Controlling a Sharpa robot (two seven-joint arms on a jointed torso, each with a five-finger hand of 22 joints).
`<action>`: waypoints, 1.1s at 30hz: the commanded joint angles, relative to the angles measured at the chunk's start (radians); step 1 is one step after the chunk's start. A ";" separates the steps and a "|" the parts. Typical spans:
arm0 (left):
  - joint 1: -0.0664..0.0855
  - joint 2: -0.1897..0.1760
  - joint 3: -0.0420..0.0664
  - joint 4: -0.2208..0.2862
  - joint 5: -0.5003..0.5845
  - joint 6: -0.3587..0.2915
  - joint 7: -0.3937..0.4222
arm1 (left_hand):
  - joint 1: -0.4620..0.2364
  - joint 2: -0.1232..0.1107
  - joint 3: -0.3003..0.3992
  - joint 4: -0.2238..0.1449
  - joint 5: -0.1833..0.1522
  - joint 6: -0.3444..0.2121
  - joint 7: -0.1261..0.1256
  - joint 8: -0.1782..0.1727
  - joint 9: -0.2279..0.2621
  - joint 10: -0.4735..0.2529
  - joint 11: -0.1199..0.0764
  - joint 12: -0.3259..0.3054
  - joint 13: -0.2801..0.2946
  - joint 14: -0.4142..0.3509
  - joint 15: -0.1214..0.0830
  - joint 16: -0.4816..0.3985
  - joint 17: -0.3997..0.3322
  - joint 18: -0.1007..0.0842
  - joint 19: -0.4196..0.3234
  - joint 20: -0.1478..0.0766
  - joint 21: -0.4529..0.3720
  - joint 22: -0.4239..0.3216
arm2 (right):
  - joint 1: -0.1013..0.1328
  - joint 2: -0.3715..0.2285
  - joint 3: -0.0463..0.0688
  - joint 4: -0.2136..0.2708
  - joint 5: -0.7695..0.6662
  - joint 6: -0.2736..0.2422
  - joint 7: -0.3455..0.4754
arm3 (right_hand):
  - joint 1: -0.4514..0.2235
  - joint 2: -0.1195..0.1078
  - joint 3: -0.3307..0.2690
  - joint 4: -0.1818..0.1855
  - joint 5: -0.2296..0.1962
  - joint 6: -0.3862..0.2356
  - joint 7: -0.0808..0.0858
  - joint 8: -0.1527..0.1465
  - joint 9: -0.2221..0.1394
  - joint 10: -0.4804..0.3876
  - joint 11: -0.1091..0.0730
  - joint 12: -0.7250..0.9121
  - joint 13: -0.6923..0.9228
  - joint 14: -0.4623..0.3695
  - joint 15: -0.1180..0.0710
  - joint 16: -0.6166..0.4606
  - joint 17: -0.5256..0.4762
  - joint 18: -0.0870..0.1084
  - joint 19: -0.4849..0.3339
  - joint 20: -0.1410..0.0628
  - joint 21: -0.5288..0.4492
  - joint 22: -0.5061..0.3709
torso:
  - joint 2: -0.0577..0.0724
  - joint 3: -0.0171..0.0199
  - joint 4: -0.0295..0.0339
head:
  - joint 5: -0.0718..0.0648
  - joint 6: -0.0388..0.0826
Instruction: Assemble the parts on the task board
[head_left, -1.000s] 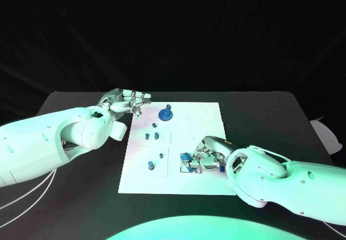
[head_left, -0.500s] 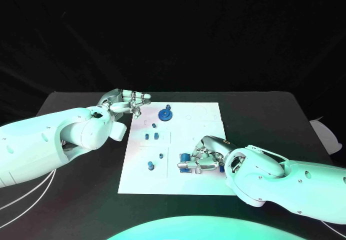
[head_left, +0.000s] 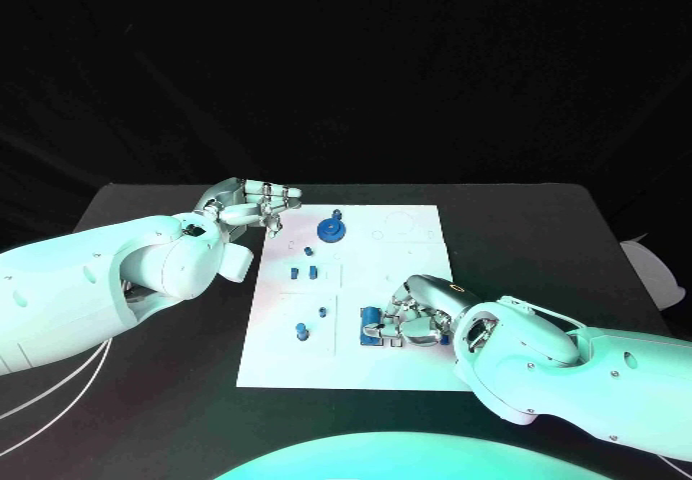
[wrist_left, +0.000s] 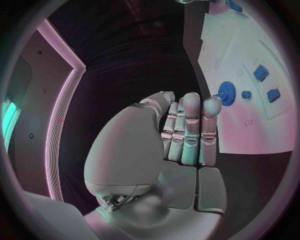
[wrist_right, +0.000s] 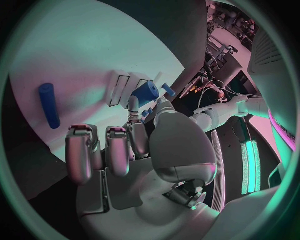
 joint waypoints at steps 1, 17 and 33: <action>0.001 0.000 0.001 0.003 0.003 0.015 0.004 | 0.000 0.008 -0.004 0.000 -0.002 -0.005 0.001 0.003 -0.001 -0.006 0.001 0.005 0.001 -0.007 0.003 -0.005 -0.001 0.018 -0.006 0.004 -0.004 -0.001 | -0.002 -0.003 0.000 0.005 -0.035 0.005 0.009 | 0.034 0.005 0.003 -0.008 0.011 0.004 -0.008 0.009 0.004 0.011 -0.003 0.009 0.044 0.085 -0.008 0.007 0.174 -0.017 0.067 -0.009 0.009 0.237 | 0.000 0.0001 -0.0003 | 0.000 -0.001; 0.001 -0.002 0.001 0.003 0.004 0.016 0.003 | 0.000 0.008 -0.004 0.000 -0.002 -0.005 0.001 0.003 -0.001 -0.006 0.001 0.005 0.001 -0.007 0.003 -0.005 -0.001 0.018 -0.006 0.004 -0.004 -0.001 | -0.003 -0.005 0.000 -0.006 -0.076 0.031 -0.008 | 0.144 0.027 0.006 -0.042 0.014 0.005 -0.016 0.022 0.017 0.023 -0.010 0.029 0.066 0.088 -0.014 0.016 0.190 -0.020 0.072 -0.015 0.023 0.241 | 0.000 -0.0006 0.0001 | -0.002 -0.006; 0.001 -0.004 0.001 0.004 0.004 0.015 0.004 | 0.000 0.010 -0.004 0.001 -0.002 -0.005 0.001 0.003 -0.002 -0.007 0.001 0.006 0.001 -0.007 0.003 -0.005 -0.002 0.018 -0.006 0.004 -0.004 -0.002 | -0.001 -0.035 0.000 0.021 -0.062 -0.039 0.019 | 0.142 0.017 -0.014 -0.032 0.015 -0.013 -0.007 0.016 0.016 0.005 -0.004 -0.011 0.037 0.083 -0.010 0.004 0.170 -0.014 0.062 -0.014 -0.003 0.233 | 0.000 -0.0002 -0.0002 | -0.005 -0.005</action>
